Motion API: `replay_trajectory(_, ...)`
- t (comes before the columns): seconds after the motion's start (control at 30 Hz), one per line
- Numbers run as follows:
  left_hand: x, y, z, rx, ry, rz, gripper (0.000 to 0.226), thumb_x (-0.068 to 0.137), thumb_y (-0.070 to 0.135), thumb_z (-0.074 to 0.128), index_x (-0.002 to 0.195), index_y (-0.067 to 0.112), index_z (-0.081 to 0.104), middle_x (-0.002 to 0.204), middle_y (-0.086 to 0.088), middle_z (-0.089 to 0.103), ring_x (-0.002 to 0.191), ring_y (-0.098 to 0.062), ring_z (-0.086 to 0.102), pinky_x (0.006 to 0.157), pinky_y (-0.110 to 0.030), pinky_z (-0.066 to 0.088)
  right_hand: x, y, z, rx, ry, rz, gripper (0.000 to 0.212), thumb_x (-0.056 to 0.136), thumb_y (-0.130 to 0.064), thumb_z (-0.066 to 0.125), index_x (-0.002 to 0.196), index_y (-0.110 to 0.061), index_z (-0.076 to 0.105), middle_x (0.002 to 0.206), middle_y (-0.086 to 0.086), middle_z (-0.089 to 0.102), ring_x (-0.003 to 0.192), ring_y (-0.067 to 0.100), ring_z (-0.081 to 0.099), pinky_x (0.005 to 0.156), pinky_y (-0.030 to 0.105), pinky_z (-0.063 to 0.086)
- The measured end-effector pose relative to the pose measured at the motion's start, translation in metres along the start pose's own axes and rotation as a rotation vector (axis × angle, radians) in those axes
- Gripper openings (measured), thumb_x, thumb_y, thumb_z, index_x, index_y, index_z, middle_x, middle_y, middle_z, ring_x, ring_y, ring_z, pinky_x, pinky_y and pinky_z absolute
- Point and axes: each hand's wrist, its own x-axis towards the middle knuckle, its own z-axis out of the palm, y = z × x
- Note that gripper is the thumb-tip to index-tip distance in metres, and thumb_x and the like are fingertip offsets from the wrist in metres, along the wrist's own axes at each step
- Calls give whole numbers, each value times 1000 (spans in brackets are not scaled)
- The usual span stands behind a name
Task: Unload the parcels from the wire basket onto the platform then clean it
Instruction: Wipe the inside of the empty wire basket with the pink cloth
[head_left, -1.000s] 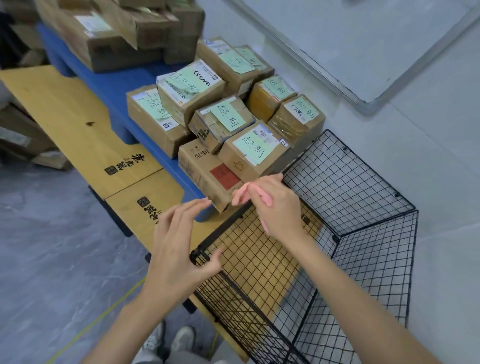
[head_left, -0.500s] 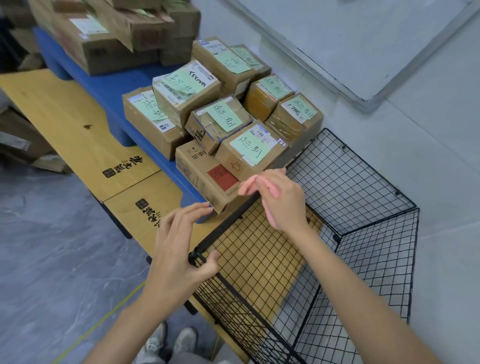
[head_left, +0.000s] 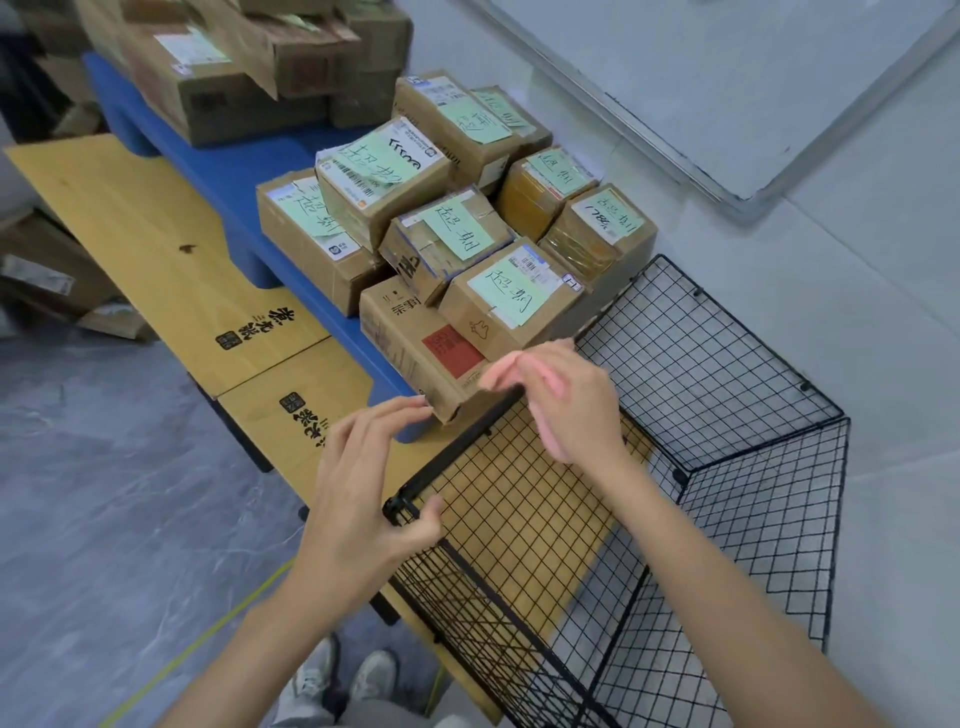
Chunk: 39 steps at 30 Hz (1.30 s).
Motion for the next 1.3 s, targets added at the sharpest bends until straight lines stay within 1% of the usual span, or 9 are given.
replay_trajectory(0.1, -1, -1, 2, -6, -1, -17, 69, 71, 37, 62, 137, 36, 40, 139, 19, 45, 130, -7, 34, 108, -18, 25, 2, -16, 0, 52, 40, 108, 39, 101, -31, 47, 69, -51, 57, 79, -29, 61, 82, -12, 59, 80, 24, 52)
replay_trajectory(0.17, 0, -1, 3, -15, 14, -11, 69, 71, 37, 62, 136, 35, 41, 139, 18, 46, 130, -7, 34, 109, -19, 26, -15, -46, 4, 118, -66, 1, 33, 103, -34, 43, 82, -48, 64, 84, -28, 64, 84, -11, 61, 78, 27, 55)
replay_trajectory(0.3, 1, 0, 5, -92, 38, 13, 66, 70, 30, 62, 134, 28, 46, 139, 13, 49, 131, -13, 38, 101, -45, 44, -46, -78, 15, 302, -143, -88, 19, 100, -34, 54, 99, -26, 72, 98, -12, 70, 90, 5, 66, 76, 36, 55)
replay_trajectory(0.47, 1, 3, -2, -45, -7, 41, 63, 73, 32, 63, 134, 28, 45, 140, 16, 47, 132, -10, 42, 111, -27, 31, -25, -44, 3, 267, -78, -19, 22, 99, -39, 51, 100, -33, 72, 99, -21, 67, 91, 2, 65, 79, 40, 57)
replay_trajectory(0.6, 1, 9, -4, -56, -49, 25, 64, 76, 33, 61, 137, 32, 42, 141, 19, 45, 133, -8, 41, 111, -31, 34, -7, -16, -2, 247, 20, 205, 16, 98, -28, 59, 101, -33, 74, 101, -29, 60, 97, 0, 62, 92, 43, 53)
replay_trajectory(0.9, 25, 15, -4, -40, -100, 31, 68, 75, 38, 67, 138, 26, 45, 137, 15, 48, 131, -10, 44, 108, -39, 39, -32, -52, 9, 353, -115, -65, 20, 99, -35, 57, 100, -25, 75, 100, -14, 69, 90, 5, 66, 75, 38, 55)
replay_trajectory(1.03, 35, 14, -1, 2, -181, 83, 70, 75, 39, 68, 139, 28, 42, 141, 15, 46, 135, -9, 40, 111, -44, 37, 0, -4, -5, 217, 18, 138, 20, 98, -32, 57, 102, -26, 75, 106, -10, 72, 93, 7, 66, 83, 42, 58)
replay_trajectory(1.17, 38, 14, -5, -20, -224, 99, 77, 74, 47, 73, 140, 23, 44, 142, 16, 45, 136, -15, 42, 112, -35, 34, -5, -29, -8, 118, -66, -34, 29, 101, -33, 47, 90, -37, 73, 92, -11, 72, 80, 4, 66, 66, 30, 57)
replay_trajectory(1.3, 35, 7, -17, -25, -285, 114, 83, 69, 56, 76, 140, 26, 44, 143, 16, 44, 136, -13, 42, 111, -26, 31, -36, -66, 2, 388, -147, -84, 19, 97, -32, 57, 98, -24, 75, 98, -12, 69, 86, 8, 65, 67, 37, 54)
